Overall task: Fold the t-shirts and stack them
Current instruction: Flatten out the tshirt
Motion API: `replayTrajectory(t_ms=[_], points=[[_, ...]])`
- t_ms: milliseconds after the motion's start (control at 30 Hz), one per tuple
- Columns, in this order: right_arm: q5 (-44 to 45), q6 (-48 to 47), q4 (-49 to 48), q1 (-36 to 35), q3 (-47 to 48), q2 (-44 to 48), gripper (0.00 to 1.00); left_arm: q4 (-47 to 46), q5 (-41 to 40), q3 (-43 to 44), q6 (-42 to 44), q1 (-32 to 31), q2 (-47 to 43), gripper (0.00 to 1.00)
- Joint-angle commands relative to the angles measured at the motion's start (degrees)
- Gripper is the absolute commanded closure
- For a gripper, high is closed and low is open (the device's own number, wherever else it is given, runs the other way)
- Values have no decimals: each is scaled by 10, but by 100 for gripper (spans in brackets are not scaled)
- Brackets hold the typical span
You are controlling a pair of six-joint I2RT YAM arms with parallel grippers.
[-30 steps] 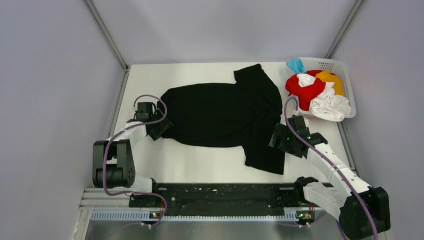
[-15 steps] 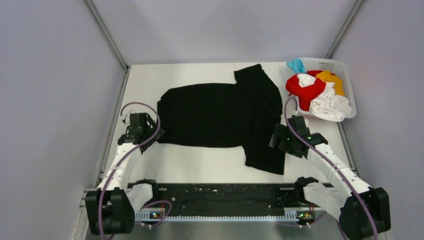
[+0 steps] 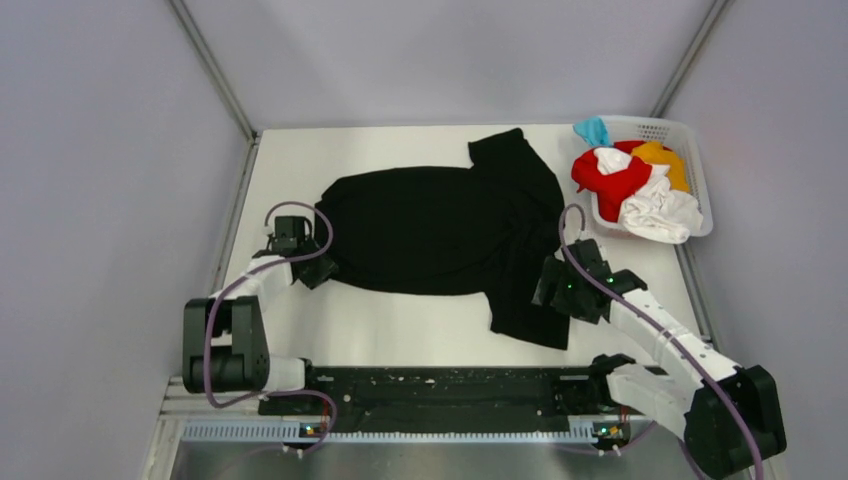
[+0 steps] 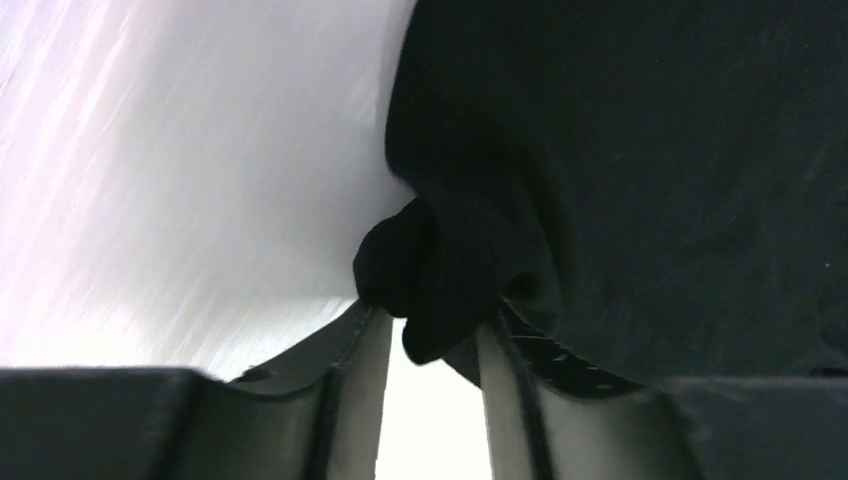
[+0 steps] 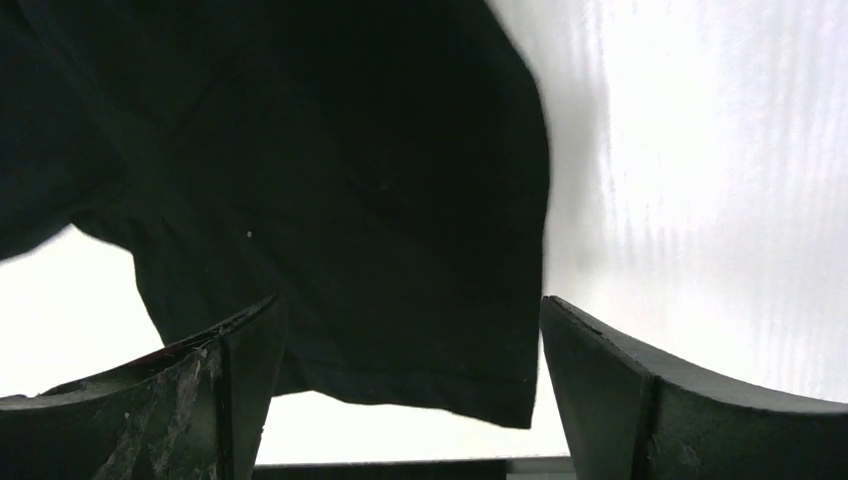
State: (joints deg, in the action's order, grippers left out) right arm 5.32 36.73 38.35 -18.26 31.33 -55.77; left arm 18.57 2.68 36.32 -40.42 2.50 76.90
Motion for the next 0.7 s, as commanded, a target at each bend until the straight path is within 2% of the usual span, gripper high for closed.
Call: replayTrajectory(t_ms=[0, 67, 233, 467, 500, 600, 633, 667], points=[[23, 48, 21, -69, 7, -15, 6, -48, 23, 21, 4, 0, 58, 73], [27, 67, 36, -89, 6, -20, 7, -47, 14, 22, 1, -1, 63, 99], [28, 99, 37, -151, -11, -35, 11, -51, -1, 5, 5, -1, 30, 100], [61, 116, 29, -208, -10, -124, 17, -46, 0, -26, 4, -1, -38, 100], [69, 122, 26, -211, -9, -135, 20, -48, 3, -31, 2, -1, -44, 100], [107, 134, 5, -212, -6, -170, 41, -51, 13, -35, 4, -1, -56, 100], [123, 134, -7, -213, -2, -175, 52, -50, 11, -34, 4, -1, -59, 100], [140, 133, -19, -212, 2, -176, 69, -50, 10, -30, 4, -1, -62, 100]])
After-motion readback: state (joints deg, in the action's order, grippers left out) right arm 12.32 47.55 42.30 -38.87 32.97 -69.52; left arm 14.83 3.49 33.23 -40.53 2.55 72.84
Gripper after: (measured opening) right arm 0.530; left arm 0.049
